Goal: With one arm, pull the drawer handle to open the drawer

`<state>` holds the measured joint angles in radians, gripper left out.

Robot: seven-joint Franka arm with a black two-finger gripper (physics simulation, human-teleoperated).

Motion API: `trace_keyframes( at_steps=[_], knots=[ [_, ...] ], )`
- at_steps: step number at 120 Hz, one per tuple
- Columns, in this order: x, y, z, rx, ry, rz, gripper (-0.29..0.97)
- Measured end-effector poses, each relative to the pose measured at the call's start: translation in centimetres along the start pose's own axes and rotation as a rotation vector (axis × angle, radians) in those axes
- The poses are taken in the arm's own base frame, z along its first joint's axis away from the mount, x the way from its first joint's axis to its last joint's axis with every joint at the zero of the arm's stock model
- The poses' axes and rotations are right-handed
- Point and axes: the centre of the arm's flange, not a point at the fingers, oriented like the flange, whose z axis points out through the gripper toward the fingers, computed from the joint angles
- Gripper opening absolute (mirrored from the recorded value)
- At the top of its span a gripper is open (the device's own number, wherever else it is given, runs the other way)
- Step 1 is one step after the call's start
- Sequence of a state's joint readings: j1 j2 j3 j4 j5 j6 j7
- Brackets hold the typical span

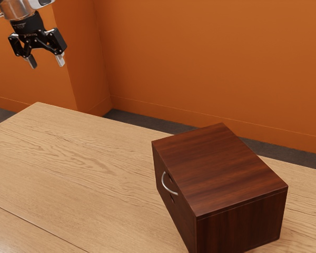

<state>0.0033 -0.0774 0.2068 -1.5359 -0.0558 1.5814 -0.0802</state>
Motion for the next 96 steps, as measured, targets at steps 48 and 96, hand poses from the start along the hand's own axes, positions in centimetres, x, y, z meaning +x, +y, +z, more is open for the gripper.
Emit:
trace_keyframes(
  at_steps=[48, 96],
  knots=[
    [-5.8, 9.1, -11.6, -0.044, 0.133, 0.11, 0.68],
    [-8.6, 11.1, 5.5, -0.013, -0.149, -0.091, 0.66]
  ],
)
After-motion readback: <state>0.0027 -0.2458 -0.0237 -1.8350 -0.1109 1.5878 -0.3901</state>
